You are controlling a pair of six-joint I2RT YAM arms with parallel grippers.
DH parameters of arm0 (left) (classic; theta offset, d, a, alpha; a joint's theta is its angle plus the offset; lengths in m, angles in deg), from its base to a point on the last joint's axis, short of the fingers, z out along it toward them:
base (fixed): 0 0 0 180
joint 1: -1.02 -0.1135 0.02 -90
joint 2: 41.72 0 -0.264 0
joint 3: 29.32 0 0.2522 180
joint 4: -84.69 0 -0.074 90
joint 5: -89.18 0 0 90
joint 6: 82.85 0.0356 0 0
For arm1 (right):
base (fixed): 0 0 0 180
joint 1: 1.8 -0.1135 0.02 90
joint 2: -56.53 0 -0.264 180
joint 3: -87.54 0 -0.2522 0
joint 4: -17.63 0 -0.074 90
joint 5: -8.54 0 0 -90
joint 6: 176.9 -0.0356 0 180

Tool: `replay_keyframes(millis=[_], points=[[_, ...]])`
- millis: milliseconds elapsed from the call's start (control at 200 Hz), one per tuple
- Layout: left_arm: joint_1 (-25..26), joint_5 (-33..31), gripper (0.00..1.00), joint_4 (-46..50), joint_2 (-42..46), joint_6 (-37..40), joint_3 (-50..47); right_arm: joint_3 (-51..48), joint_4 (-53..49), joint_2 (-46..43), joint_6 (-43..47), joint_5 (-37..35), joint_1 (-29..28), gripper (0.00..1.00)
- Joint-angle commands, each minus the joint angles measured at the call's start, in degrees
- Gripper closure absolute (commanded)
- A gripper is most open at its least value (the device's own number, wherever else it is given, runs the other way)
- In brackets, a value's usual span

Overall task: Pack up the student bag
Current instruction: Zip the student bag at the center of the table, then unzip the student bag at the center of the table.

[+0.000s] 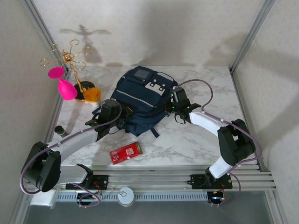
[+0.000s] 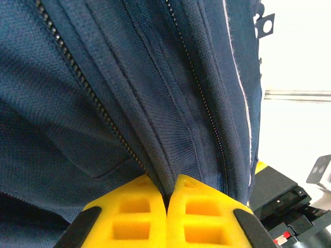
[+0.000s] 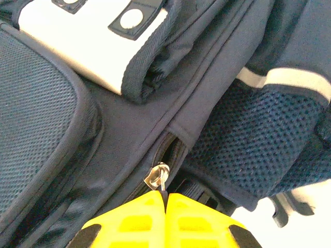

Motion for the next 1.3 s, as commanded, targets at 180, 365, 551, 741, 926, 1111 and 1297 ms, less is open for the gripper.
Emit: replay_keyframes(millis=[180, 365, 551, 741, 926, 1111, 1297], points=[[-3.28, -6.65, 1.00, 4.67, 0.82, 4.50, 0.34, -0.27, -4.66, -4.05, 2.94, -7.01, 3.32, 1.00], [-4.27, -6.19, 1.00, 6.78, 0.33, 6.80, 2.32, 0.86, -5.17, -0.56, 4.58, -10.58, 5.53, 1.00], [-5.06, -8.18, 1.00, 9.36, -0.16, 9.14, 3.69, 0.70, -3.55, -1.15, 4.82, -8.87, 5.48, 1.00], [-5.43, -5.22, 0.82, 8.78, -1.75, 10.93, 4.33, 1.24, -5.28, -6.89, 5.29, 0.06, 4.29, 0.82], [-5.44, -5.07, 0.66, 11.28, 2.61, 12.39, 4.33, 5.13, -10.35, -4.69, 1.66, 9.70, 4.25, 0.58], [-5.60, -8.55, 0.59, 13.68, 5.09, 12.83, 6.00, 10.66, -9.24, 2.57, -7.94, 14.50, 3.05, 0.55], [-5.60, -7.42, 0.57, 12.12, 0.21, 12.68, 8.89, 16.55, -9.01, 9.09, -9.67, 14.44, 0.50, 0.48]])
